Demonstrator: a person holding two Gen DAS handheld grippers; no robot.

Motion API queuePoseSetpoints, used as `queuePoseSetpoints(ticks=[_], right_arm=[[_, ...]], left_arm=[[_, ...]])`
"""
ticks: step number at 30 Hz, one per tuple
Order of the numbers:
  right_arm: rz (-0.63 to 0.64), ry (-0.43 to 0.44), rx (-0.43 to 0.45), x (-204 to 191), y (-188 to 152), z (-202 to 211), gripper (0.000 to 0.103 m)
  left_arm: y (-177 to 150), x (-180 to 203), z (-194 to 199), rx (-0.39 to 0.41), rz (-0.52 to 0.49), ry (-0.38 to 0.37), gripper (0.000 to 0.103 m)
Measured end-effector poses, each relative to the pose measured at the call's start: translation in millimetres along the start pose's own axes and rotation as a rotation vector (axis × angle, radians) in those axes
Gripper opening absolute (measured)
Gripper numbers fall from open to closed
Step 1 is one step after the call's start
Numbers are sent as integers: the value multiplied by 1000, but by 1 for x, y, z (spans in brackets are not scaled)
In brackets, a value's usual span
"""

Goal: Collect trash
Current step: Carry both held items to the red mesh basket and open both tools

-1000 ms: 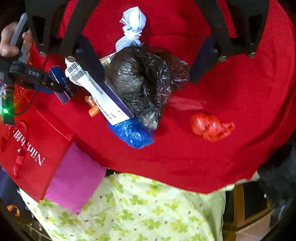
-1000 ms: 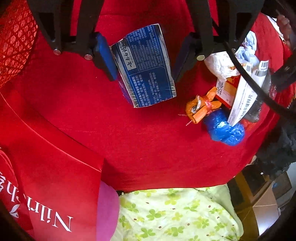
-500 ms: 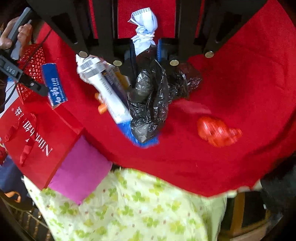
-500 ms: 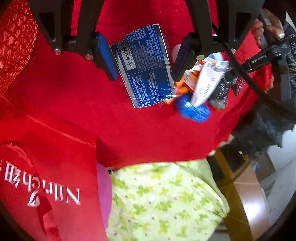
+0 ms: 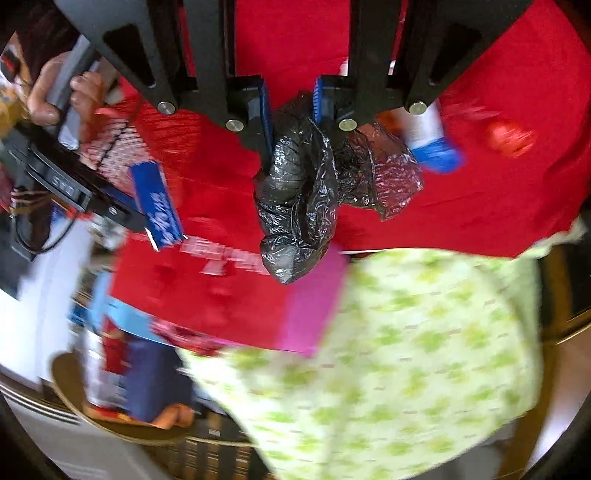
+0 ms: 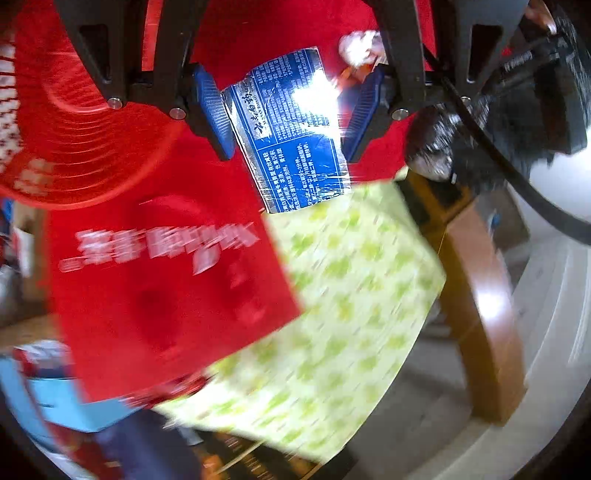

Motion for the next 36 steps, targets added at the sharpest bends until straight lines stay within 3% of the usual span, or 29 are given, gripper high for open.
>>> queuePoseSetpoints(ticks=[5, 8, 11, 13, 14, 16, 17, 22, 25, 31, 36], right_arm=[[-140, -88, 95, 69, 23, 52, 65], [-270, -95, 127, 104, 25, 73, 65], [-353, -83, 153, 125, 26, 85, 66], [-394, -75, 155, 132, 25, 87, 67], [-421, -60, 152, 135, 24, 86, 69], [-443, -43, 159, 138, 23, 84, 77], [-441, -39, 165, 138, 25, 85, 77], [-373, -38, 195, 128, 29, 92, 78], [-308, -6, 212, 106, 36, 87, 78], [-208, 85, 202, 51, 37, 64, 78], [-190, 127, 137, 17, 24, 26, 78]], left_arm=[[7, 98, -16, -40, -108, -131, 19], [2, 153, -31, -92, -144, -206, 19], [-4, 188, -48, -135, -170, -247, 20], [-9, 203, -63, -161, -189, -236, 23], [-13, 207, -67, -169, -198, -228, 27], [-17, 214, -75, -187, -208, -218, 54], [-17, 217, -75, -183, -207, -216, 59], [-15, 203, -67, -140, -254, -136, 63], [-8, 181, -58, -106, -278, -43, 65], [-4, 114, -35, -60, -284, 135, 66], [-2, 63, -21, -55, -252, 227, 67]])
Point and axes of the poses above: each gripper's, at about its wrist camera, not at the fingertips, and z roughly against the way its jaws point, x to its right, y to its top, the point moved 10 cm from there along -z, roughly the way its jaws point, and after that the axes turned 12 degrees about y, right-handed, at the moved point
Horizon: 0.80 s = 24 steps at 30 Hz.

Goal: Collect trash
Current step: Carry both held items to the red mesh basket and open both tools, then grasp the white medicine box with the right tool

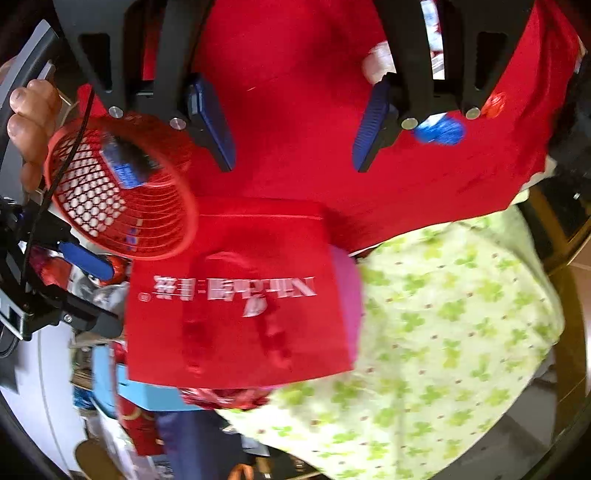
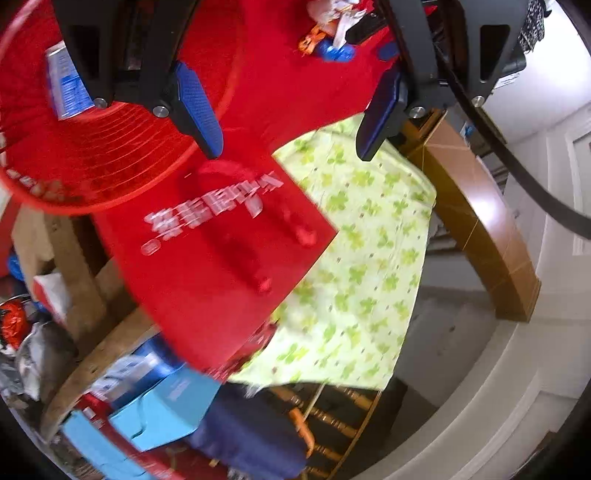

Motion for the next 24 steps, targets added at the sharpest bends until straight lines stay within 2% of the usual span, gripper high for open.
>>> queuePoseSetpoints(ticks=[8, 18, 21, 24], right_arm=[[45, 15, -99, -33, -42, -52, 78], [68, 22, -189, -53, -81, -93, 78], [67, 23, -266, -56, -102, -113, 78], [49, 26, -395, -54, -135, -140, 78]], left_arm=[[-18, -60, 2, -11, 68, 61, 67], [-45, -109, 3, -30, 126, 104, 67], [-63, -130, -5, -59, 148, 111, 71], [-96, -165, -21, -128, 189, 143, 71]])
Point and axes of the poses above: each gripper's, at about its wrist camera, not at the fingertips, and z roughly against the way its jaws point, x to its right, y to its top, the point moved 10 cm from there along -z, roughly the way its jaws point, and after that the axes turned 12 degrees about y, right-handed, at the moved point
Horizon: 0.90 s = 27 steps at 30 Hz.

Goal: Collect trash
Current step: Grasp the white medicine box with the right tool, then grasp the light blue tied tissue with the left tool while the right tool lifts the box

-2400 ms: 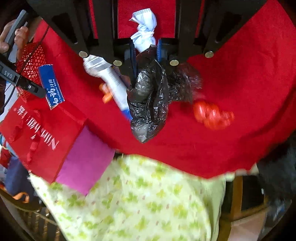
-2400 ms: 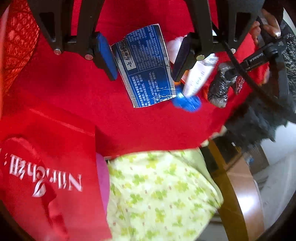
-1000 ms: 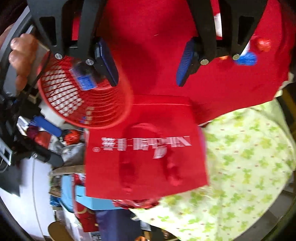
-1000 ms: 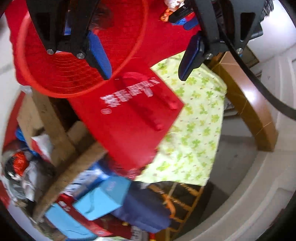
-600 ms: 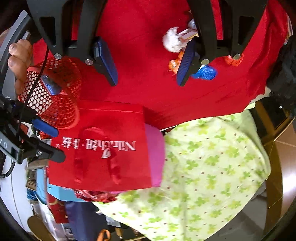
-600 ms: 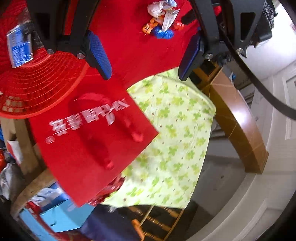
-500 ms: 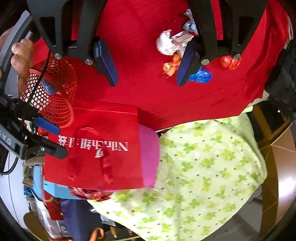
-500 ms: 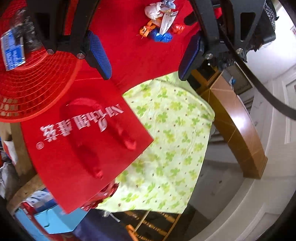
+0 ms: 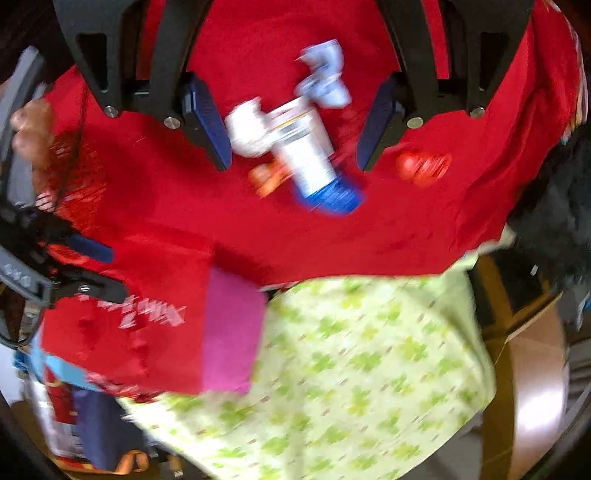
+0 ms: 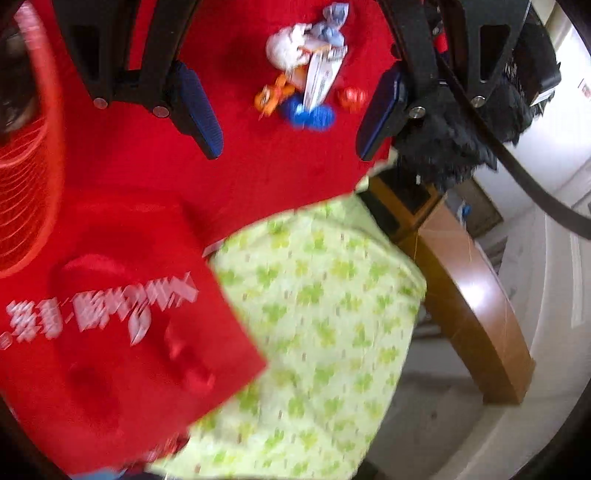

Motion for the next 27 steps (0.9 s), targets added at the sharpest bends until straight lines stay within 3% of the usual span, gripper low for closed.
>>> queuePoseSetpoints(ticks=[5, 8, 17, 21, 24, 27], right_arm=[[26, 4, -198, -6, -37, -63, 77], [61, 12, -292, -14, -59, -96, 77], [123, -13, -488, -26, -121, -181, 74], [118, -68, -528, -14, -137, -204, 73], [100, -104, -554, -2, -145, -210, 49], [80, -103, -521, 1, -138, -202, 46]], left_arm=[[-53, -64, -50, -164, 96, 60, 71], [-75, -85, -70, -219, 178, 36, 71], [-101, -41, -84, -304, 163, -169, 71], [-111, -29, -86, -338, 165, -208, 71], [-116, -24, -89, -359, 178, -231, 71], [-116, -23, -93, -364, 185, -246, 71]])
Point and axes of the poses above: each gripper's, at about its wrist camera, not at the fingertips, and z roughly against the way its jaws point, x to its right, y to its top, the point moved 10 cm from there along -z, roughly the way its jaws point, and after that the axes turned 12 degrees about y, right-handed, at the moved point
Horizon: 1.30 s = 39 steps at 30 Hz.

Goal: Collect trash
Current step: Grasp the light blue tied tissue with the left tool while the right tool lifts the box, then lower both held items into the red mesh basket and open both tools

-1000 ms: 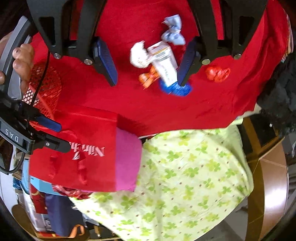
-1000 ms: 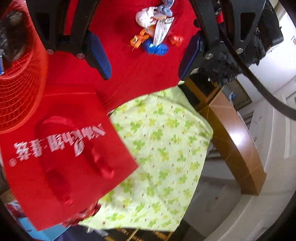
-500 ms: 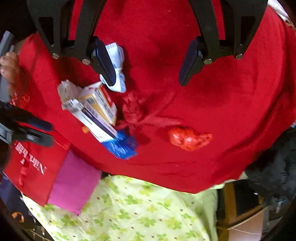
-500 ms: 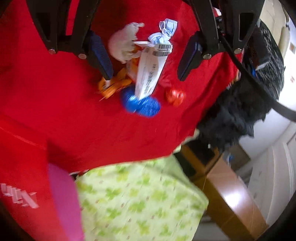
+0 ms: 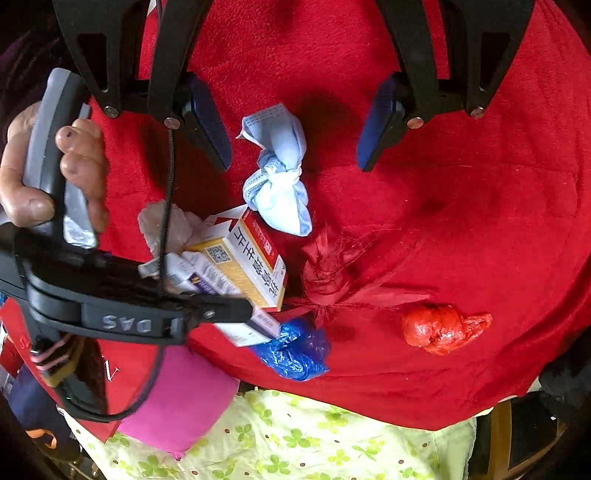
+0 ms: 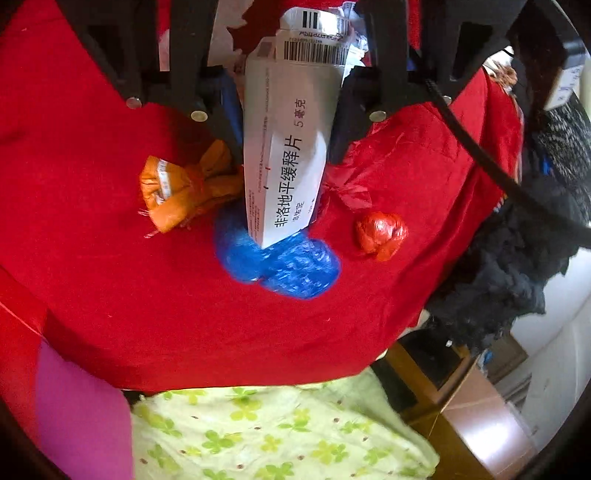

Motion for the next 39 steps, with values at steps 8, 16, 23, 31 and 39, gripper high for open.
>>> queuePoseSetpoints(ticks=[8, 16, 23, 31, 39], right_arm=[[-6, 54, 119, -5, 6, 60, 45], [2, 57, 218, -1, 10, 111, 45], [64, 56, 344, -2, 11, 171, 45], [102, -16, 469, 19, 7, 238, 45], [60, -63, 626, 61, -3, 322, 45]], left_arm=[[4, 20, -9, -6, -30, -44, 52], [-4, 16, -20, -34, -25, -14, 25], [7, 10, 28, 120, -35, 84, 24], [34, 43, 81, 252, -50, 75, 24], [66, 141, 117, 354, -212, -10, 25]])
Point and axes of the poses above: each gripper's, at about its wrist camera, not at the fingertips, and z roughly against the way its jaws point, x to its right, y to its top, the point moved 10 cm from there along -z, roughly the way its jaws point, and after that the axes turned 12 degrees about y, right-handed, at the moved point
